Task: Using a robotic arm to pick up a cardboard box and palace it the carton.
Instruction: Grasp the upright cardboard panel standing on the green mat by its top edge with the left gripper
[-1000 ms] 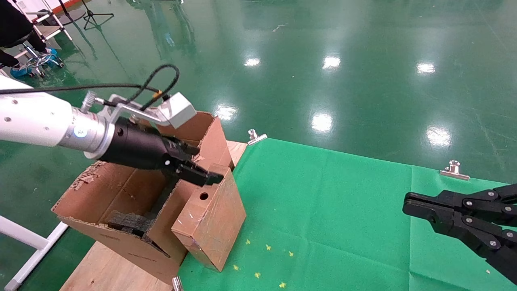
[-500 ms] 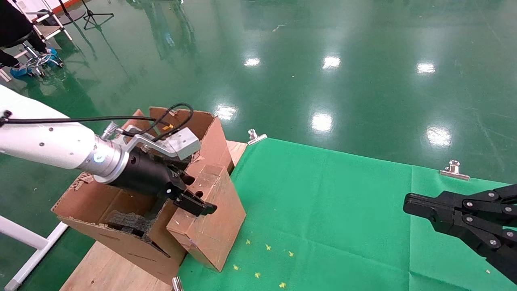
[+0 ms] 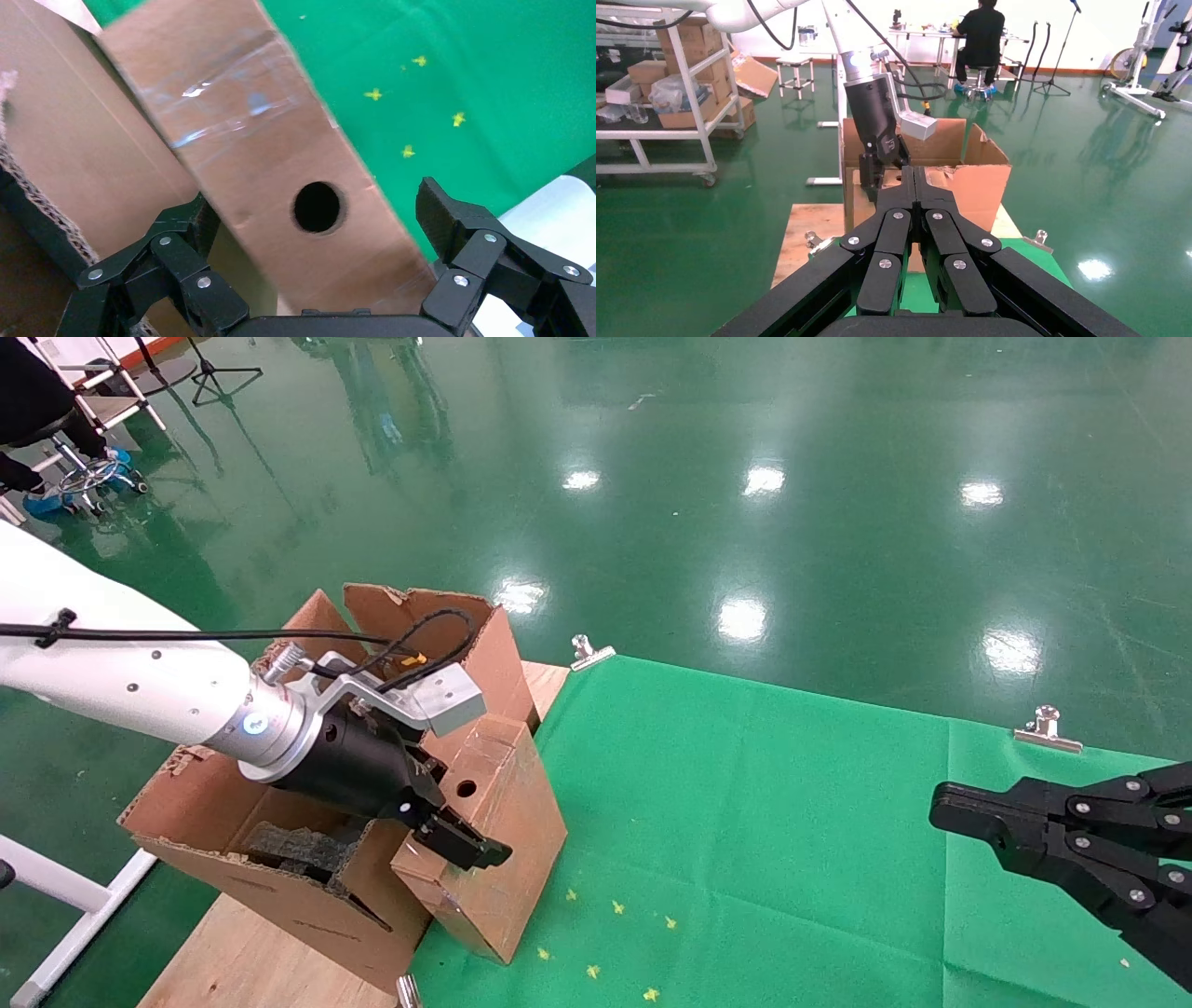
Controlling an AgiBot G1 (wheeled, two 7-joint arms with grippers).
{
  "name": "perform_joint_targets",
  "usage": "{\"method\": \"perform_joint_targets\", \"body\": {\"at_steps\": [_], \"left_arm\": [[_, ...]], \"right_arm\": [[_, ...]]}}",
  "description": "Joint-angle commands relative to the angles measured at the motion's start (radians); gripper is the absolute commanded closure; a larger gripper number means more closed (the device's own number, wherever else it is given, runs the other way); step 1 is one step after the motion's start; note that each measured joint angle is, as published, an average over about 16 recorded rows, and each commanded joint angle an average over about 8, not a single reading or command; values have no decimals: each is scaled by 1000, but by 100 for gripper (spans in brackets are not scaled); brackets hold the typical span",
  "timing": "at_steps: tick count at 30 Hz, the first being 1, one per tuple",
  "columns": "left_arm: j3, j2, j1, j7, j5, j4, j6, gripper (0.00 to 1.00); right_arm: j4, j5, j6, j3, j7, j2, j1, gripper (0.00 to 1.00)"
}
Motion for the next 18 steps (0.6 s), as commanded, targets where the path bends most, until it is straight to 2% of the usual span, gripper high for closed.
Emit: {"method": "perform_joint_targets", "body": {"at_steps": [1,4,5,18], "left_arm": [[10,1,-2,4,1,-1,2,60],[8,1,-2,3,1,-1,3,96],[7,1,-2,3,1,-1,2,100],[-3,0,0,-1,0,0,-1,100]], "right_arm": [[0,0,0,0,0,0,0,0],[0,0,0,0,0,0,0,0],[0,0,0,0,0,0,0,0],[0,0,0,0,0,0,0,0]]}}
